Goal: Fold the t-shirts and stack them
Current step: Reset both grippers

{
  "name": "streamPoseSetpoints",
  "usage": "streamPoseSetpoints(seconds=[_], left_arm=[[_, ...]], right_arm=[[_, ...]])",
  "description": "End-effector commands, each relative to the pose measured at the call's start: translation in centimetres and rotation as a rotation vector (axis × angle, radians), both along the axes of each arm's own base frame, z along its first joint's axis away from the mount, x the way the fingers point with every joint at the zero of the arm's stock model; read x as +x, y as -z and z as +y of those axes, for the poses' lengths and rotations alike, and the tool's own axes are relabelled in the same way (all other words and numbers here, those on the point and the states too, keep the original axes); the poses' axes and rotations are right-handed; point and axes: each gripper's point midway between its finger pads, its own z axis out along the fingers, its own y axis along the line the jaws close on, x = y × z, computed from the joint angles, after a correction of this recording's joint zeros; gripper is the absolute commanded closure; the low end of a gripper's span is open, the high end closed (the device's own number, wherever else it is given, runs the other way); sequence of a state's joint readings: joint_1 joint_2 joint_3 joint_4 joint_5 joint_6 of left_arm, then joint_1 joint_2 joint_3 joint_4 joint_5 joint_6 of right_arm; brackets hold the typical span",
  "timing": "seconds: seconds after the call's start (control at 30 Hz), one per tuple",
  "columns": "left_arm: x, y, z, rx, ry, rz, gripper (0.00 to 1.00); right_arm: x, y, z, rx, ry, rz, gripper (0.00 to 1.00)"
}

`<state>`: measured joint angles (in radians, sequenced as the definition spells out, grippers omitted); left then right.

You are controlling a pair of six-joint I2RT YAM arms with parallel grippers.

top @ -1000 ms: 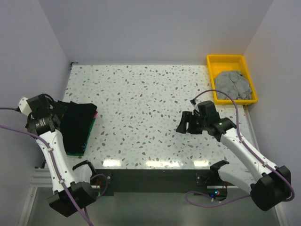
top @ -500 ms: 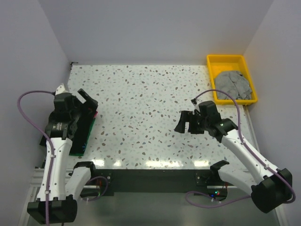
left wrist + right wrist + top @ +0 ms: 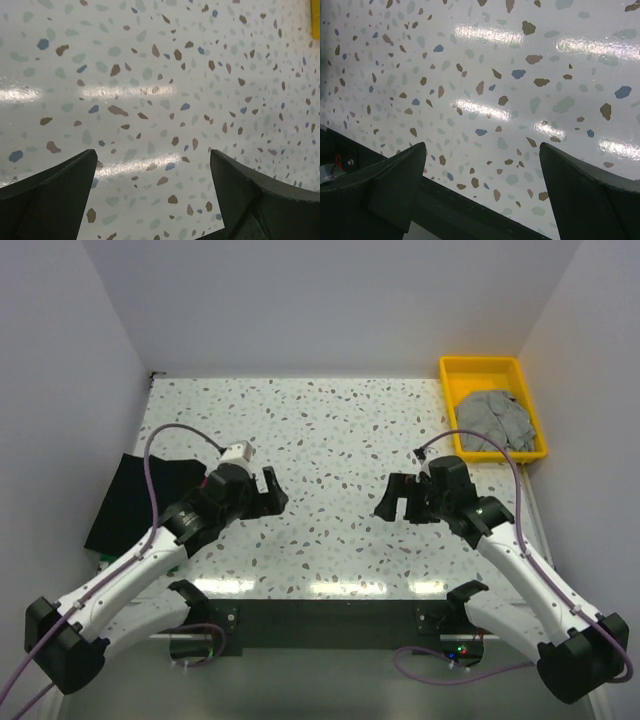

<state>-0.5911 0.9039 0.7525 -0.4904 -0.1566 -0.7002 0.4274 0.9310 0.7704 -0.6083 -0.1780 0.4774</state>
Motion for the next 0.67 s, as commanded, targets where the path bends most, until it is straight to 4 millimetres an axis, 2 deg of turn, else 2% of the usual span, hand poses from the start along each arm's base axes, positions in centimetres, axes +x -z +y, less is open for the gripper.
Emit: streamPoseSetpoints(seconds=[0.0,0.03,0.13,0.3,0.33,0.63], left_arm=[[0.4,1.2,-2.6,0.013,0.02,-0.037,0.0],[-0.5,1.6,-3.9,0.025,0.065,-0.034,0.0],[-0.8,2.3,-5.1,0.054,0.096,-0.036,0.0],[-0.8,2.2,-5.6,0.035,0.119,-0.064,0.0],[-0.8,2.0,-5.8,0.028,0.129,-0.064,0.0],[-0.5,1.4,-6.1,0.03,0.133,-0.07,0.0]], right_arm=[[0.7,-2.2,-0.3,0.003,0.019,-0.078,0.01],[0.6,-2.3,-0.3,0.003,0.022,-0.079,0.01],[0.6,-2.7,-0.7,0.004,0.041,-0.099,0.01],[0.5,-3.9,-1.9,0.005,0.099,-0.173,0.01],[0.6,-3.7,-2.3,-0.001,0.125,-0.18,0.01],[0.9,-4.0,-2.6,-0.006,0.148,-0.197,0.01]])
